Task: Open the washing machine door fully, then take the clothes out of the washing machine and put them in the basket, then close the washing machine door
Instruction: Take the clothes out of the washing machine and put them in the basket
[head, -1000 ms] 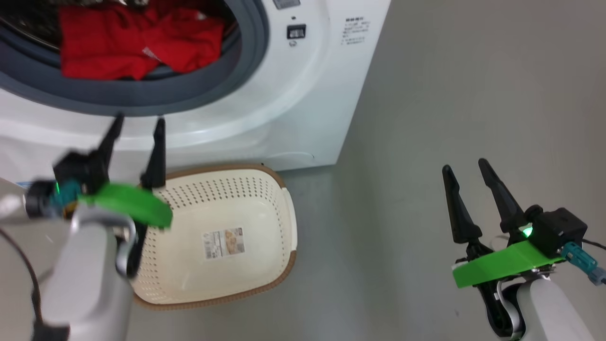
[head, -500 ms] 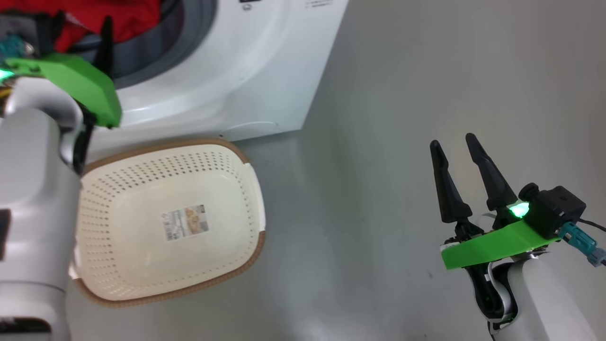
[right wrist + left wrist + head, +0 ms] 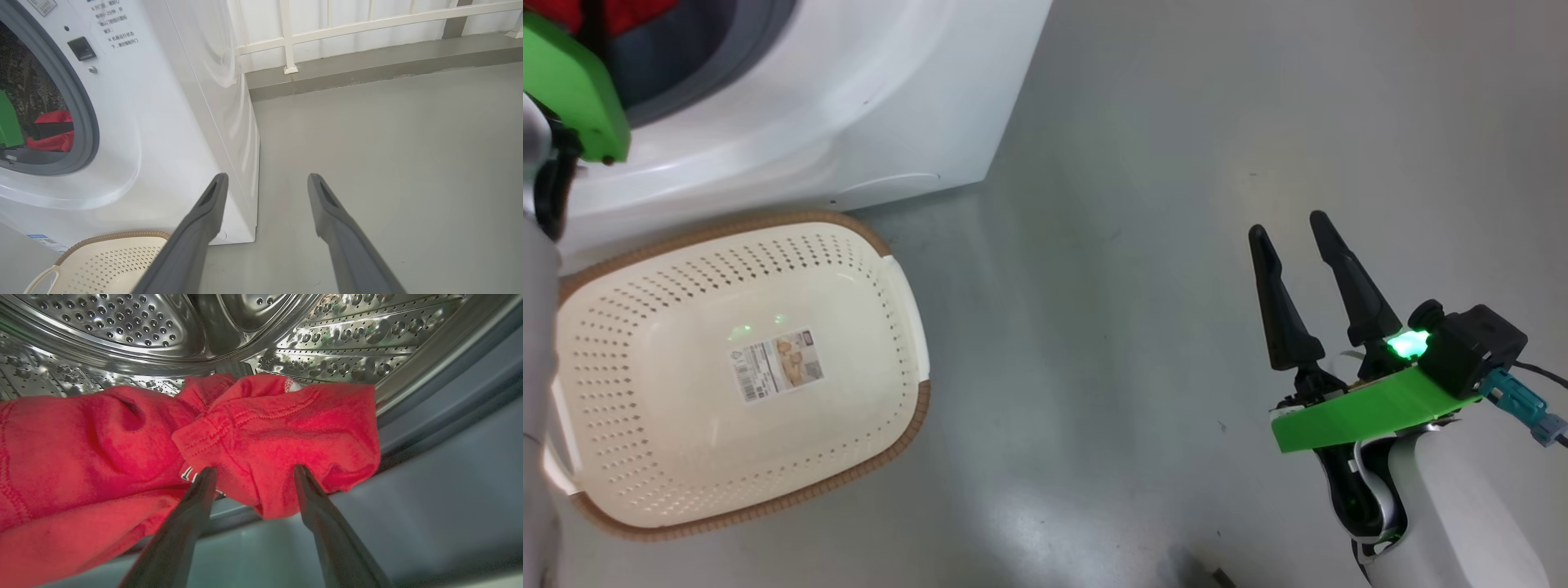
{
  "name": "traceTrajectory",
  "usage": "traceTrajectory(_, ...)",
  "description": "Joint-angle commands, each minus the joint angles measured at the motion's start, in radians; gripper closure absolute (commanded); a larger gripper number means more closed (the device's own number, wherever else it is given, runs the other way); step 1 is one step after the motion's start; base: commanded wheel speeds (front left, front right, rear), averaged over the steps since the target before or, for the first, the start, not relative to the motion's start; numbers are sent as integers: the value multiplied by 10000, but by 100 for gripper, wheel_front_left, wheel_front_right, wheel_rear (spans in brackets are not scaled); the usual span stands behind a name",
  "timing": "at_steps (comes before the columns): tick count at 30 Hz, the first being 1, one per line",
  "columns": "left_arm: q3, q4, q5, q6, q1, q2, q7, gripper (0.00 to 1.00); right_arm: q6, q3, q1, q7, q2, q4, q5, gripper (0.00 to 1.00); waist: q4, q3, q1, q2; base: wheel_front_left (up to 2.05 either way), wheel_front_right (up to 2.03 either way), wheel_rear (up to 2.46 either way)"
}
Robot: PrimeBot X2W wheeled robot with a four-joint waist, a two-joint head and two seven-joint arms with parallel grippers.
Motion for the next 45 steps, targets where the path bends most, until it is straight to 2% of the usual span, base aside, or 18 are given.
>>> traceTrajectory(1,6,-131,-132,-53,-277,504,-3,0,62,219,-36,-65,0,-289,171,0,-119,140,0,0,0,0,0)
traceTrajectory(12,-171,165,-361,-56,-637,762,50,0,62,412,-178,-65,1,-350,331,0,-346,386,0,0,0,0,0)
traceTrajectory(13,-190,180,-389,-56,-655,784,34,6,62,418,-194,-65,1,-357,348,0,-362,402,0,0,0,0,0)
traceTrajectory(14,-210,193,-414,-56,-665,796,7,44,62,421,-207,-65,1,-362,363,0,-375,411,0,0,0,0,0)
traceTrajectory(15,-235,204,-445,-56,-666,789,-23,65,62,421,-217,-65,1,-366,376,0,-385,417,0,0,0,0,0)
traceTrajectory(16,-265,214,-483,-56,-660,774,-50,98,62,418,-221,-65,1,-370,387,0,-391,416,0,0,0,0,0)
traceTrajectory(23,-536,228,-935,-57,-459,560,-419,100,62,284,-181,-65,1,-317,340,0,-253,227,0,0,0,0,0)
traceTrajectory(32,-842,-58,-1576,-57,480,247,-2231,100,62,104,-27,-65,1,-160,30,0,283,-590,0,0,0,0,0)
traceTrajectory(37,-682,-463,-1820,-54,1306,270,-2640,100,62,-69,212,-65,1,-45,-217,0,627,-1201,0,0,0,0,0)
traceTrajectory(45,476,-3491,-1812,351,3517,175,-2660,100,62,-350,641,-65,1,51,-497,0,1091,-2025,0,0,0,0,0)
